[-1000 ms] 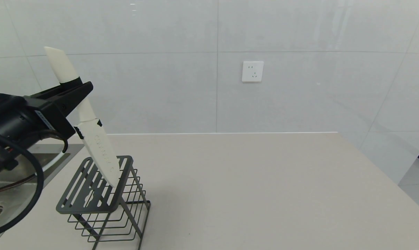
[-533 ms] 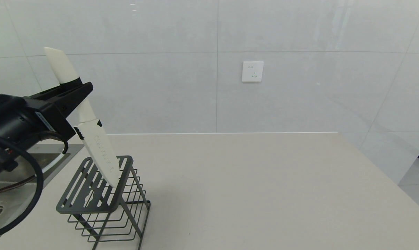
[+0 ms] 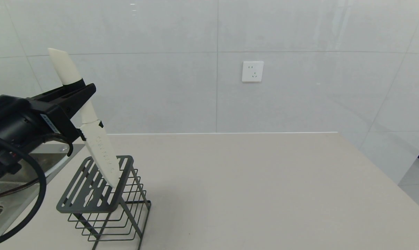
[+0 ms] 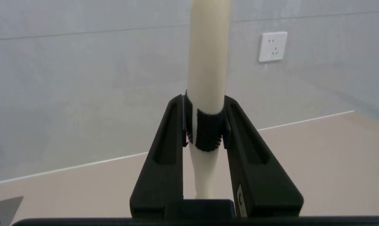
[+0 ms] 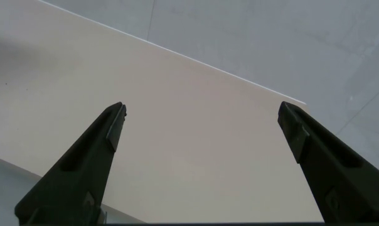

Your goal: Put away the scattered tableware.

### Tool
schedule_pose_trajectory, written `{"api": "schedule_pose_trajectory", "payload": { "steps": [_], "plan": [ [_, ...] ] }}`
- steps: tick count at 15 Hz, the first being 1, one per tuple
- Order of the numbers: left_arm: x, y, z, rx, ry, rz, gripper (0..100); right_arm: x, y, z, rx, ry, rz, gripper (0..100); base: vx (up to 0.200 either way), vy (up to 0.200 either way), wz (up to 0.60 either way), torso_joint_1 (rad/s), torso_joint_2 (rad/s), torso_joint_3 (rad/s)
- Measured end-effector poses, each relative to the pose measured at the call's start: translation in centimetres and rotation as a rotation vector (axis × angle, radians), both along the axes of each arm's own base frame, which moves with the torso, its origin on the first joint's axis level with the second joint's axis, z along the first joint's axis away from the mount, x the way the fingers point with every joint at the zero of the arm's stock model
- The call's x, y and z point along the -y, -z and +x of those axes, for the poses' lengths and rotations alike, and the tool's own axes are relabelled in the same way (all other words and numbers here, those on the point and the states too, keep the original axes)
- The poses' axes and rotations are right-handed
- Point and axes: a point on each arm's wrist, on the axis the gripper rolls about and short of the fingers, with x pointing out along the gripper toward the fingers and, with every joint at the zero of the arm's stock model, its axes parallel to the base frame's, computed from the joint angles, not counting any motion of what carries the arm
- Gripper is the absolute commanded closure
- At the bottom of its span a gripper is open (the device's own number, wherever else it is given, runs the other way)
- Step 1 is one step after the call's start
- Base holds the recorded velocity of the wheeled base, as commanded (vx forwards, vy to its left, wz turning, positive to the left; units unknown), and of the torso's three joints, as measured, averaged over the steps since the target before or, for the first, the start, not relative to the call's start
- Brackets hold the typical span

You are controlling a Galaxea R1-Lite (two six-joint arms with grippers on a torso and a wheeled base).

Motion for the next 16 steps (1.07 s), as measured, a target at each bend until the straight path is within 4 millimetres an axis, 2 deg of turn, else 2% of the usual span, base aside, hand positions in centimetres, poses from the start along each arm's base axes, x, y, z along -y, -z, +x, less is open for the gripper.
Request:
{"api": "schedule_pose_trajectory", "payload": {
  "steps": [12, 16],
  "plan": [
    [0.2, 0.2, 0.0, -0.002, 0.005, 0.025, 100, 0.0, 0.0, 0.0, 0.000, 0.000, 0.001, 0, 0.000, 0.000, 0.00, 0.000, 0.00, 0.000],
    [0.0, 1.1, 0.0, -0.019, -0.002, 0.034, 100, 0.0, 0.0, 0.0, 0.000, 0.000, 0.001, 0, 0.000, 0.000, 0.00, 0.000, 0.00, 0.000]
  ]
}}
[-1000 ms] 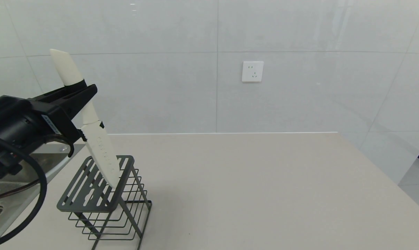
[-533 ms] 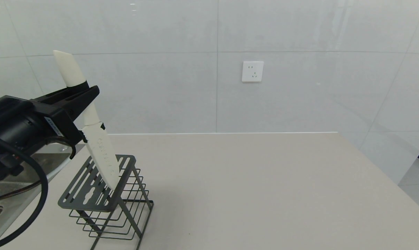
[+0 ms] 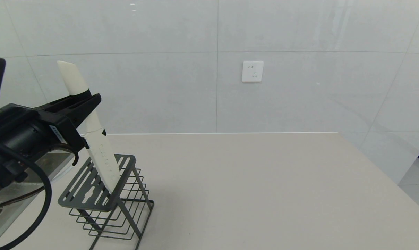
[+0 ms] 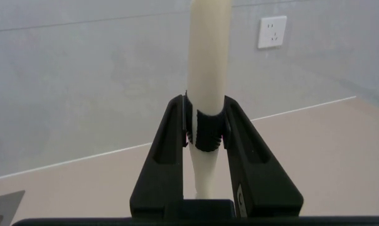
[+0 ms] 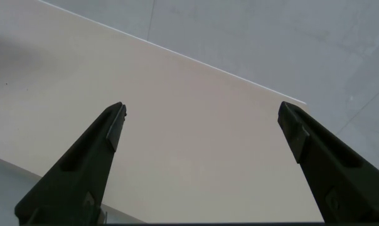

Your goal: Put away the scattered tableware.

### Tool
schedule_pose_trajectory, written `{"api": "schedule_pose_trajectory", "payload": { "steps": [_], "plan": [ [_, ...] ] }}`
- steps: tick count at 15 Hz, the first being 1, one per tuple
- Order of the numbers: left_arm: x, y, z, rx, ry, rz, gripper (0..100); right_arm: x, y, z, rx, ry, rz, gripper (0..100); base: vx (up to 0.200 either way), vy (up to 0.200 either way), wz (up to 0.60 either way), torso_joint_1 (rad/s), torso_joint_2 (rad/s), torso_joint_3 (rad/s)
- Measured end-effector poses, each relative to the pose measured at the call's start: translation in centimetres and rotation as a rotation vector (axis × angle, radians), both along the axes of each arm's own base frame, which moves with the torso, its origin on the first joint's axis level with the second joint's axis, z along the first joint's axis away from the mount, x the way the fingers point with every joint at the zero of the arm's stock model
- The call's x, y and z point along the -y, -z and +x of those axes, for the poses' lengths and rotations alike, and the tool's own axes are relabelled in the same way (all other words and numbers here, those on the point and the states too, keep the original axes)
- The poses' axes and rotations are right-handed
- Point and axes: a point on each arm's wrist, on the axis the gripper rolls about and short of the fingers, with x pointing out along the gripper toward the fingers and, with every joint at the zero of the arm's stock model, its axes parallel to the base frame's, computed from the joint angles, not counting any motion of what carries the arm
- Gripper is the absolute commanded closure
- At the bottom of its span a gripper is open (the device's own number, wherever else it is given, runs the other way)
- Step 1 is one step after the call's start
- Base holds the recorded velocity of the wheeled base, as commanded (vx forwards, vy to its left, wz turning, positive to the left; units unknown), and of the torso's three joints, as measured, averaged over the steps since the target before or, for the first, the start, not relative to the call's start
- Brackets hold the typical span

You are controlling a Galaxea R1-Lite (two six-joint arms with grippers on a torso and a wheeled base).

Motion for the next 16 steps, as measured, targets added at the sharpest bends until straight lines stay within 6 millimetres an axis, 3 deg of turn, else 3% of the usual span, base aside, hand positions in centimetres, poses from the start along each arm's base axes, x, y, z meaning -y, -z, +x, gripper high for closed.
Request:
{"api": "schedule_pose_trajectory", "payload": {
  "steps": [8, 9, 16],
  "plan": [
    [0.0, 1.2, 0.1, -0.041, 0.000, 0.016, 100, 0.0, 0.0, 0.0, 0.000, 0.000, 0.000, 0, 0.000, 0.000, 0.00, 0.000, 0.00, 0.000],
    [0.0, 1.4, 0.2, -0.048, -0.001, 0.019, 0, 0.0, 0.0, 0.0, 0.000, 0.000, 0.000, 0, 0.000, 0.000, 0.00, 0.000, 0.00, 0.000],
    [-0.2, 2.6, 0.3, -0.089, -0.003, 0.036, 0, 0.0, 0.0, 0.0, 0.000, 0.000, 0.000, 0, 0.000, 0.000, 0.00, 0.000, 0.00, 0.000]
  ]
}}
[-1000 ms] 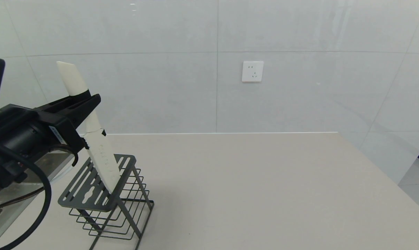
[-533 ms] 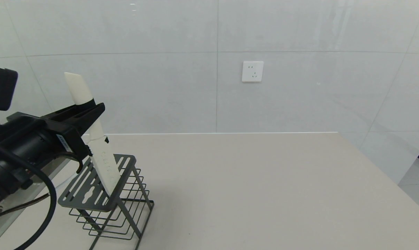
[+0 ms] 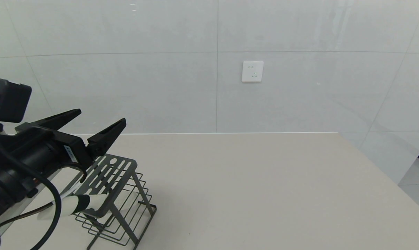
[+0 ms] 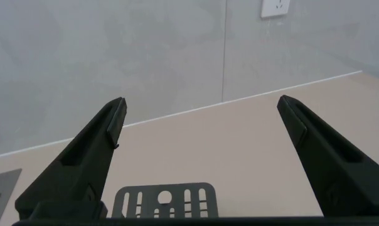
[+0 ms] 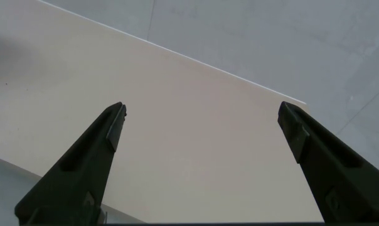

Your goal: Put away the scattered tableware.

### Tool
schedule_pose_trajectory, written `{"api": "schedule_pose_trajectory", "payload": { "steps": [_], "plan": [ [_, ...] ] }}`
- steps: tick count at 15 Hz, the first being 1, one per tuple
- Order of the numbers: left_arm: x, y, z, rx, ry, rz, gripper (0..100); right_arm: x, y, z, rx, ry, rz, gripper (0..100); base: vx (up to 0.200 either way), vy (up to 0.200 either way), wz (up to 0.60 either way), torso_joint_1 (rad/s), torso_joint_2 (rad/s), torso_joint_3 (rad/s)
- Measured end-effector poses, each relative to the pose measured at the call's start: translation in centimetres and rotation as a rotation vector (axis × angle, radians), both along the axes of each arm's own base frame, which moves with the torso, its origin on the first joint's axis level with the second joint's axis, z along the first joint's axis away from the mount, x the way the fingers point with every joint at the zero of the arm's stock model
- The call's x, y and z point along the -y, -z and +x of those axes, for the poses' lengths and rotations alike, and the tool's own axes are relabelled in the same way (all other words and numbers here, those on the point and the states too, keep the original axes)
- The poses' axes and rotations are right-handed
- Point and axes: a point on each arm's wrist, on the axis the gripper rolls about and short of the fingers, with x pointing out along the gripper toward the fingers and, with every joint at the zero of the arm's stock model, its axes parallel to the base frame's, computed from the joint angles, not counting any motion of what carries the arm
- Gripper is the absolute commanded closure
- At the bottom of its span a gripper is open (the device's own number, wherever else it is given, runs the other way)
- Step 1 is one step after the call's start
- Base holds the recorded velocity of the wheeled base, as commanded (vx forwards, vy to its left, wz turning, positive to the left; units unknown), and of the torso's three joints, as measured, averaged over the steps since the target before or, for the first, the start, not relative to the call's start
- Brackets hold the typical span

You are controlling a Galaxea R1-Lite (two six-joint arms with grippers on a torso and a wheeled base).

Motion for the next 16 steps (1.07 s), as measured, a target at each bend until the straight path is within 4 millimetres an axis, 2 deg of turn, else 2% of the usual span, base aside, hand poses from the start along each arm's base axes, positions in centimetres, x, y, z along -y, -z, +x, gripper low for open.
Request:
{"api": "schedule_pose_trajectory", "payload": {
  "steps": [5, 9, 11, 14, 16],
  "plan": [
    [-0.1, 0.1, 0.0, -0.003, -0.003, 0.002, 0, 0.0, 0.0, 0.0, 0.000, 0.000, 0.000, 0, 0.000, 0.000, 0.00, 0.000, 0.00, 0.000],
    [-0.5, -1.0, 0.1, 0.056, 0.011, -0.023, 0, 0.0, 0.0, 0.0, 0.000, 0.000, 0.001, 0, 0.000, 0.000, 0.00, 0.000, 0.00, 0.000],
    [-1.3, -1.7, -0.3, 0.094, 0.014, -0.034, 0, 0.0, 0.0, 0.0, -0.001, 0.000, 0.004, 0, 0.000, 0.000, 0.00, 0.000, 0.00, 0.000],
    [-2.8, -2.8, -1.8, 0.167, 0.017, -0.048, 0, 0.0, 0.0, 0.0, -0.005, 0.000, 0.006, 0, 0.000, 0.000, 0.00, 0.000, 0.00, 0.000],
    [-4.1, -3.3, -3.8, 0.231, 0.005, -0.054, 0, 0.0, 0.1, 0.0, -0.007, 0.000, 0.006, 0, 0.000, 0.000, 0.00, 0.000, 0.00, 0.000]
  ]
}}
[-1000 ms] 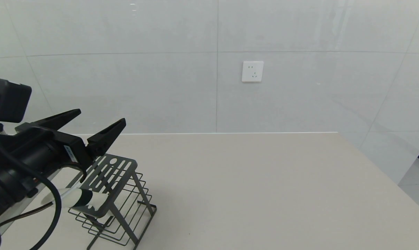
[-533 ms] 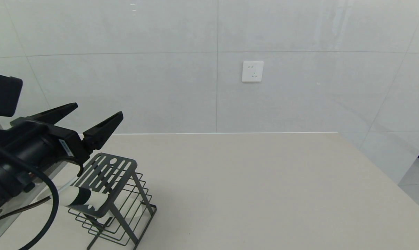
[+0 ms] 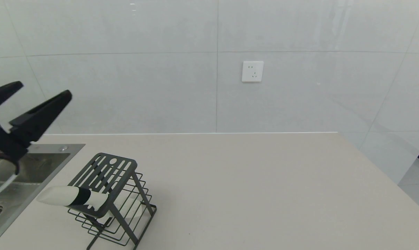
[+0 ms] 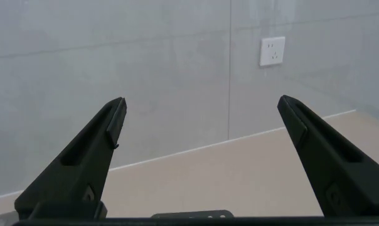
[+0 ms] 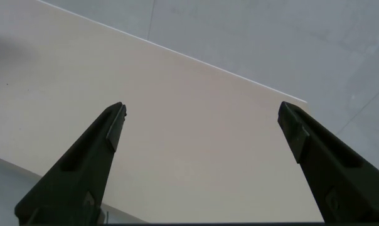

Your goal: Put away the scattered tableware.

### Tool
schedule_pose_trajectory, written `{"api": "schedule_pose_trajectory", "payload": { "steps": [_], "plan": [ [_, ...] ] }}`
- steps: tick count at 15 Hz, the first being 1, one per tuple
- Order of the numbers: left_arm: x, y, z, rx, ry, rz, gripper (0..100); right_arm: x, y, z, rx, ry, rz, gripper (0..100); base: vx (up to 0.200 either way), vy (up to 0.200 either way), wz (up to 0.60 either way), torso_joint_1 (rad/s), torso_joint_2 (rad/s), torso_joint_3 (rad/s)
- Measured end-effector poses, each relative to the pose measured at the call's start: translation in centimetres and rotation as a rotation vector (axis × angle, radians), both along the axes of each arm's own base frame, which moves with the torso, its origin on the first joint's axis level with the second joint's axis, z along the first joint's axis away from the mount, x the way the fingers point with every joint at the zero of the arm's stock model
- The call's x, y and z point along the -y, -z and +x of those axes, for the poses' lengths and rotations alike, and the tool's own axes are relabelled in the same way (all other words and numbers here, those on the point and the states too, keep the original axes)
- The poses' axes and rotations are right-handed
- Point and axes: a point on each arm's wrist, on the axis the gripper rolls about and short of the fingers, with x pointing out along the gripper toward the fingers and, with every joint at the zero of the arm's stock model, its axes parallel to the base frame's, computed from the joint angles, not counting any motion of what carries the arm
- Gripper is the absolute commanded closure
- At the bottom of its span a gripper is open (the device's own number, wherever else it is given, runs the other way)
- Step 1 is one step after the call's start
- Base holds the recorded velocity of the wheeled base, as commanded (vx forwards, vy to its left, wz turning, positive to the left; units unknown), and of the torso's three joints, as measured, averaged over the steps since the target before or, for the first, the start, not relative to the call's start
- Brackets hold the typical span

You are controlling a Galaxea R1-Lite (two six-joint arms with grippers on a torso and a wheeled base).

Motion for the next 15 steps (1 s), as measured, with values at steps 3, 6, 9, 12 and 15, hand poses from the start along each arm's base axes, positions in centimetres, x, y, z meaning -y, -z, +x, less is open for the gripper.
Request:
{"api": "schedule_pose_trajectory", "payload": {
  "steps": [3, 6, 9, 12, 15],
  "plan": [
    [-1.9, 1.0, -4.8, 0.097, -0.048, -0.010, 0, 0.0, 0.0, 0.0, -0.001, 0.000, 0.001, 0, 0.000, 0.000, 0.00, 0.000, 0.00, 0.000],
    [-2.7, 5.0, -9.5, 0.138, -0.097, -0.052, 0, 0.0, 0.0, 0.0, -0.003, 0.000, 0.002, 0, 0.000, 0.000, 0.00, 0.000, 0.00, 0.000],
    [-2.8, 9.3, -12.2, 0.111, -0.153, -0.082, 0, 0.0, 0.0, 0.0, -0.003, 0.000, 0.003, 0, 0.000, 0.000, 0.00, 0.000, 0.00, 0.000],
    [-2.7, 12.4, -13.4, 0.037, -0.161, -0.099, 0, 0.0, 0.0, 0.0, -0.003, 0.000, 0.003, 0, 0.000, 0.000, 0.00, 0.000, 0.00, 0.000],
    [-2.7, 13.5, -13.9, 0.017, -0.151, -0.105, 0, 0.0, 0.0, 0.0, -0.004, 0.001, 0.004, 0, 0.000, 0.000, 0.00, 0.000, 0.00, 0.000]
  ]
}}
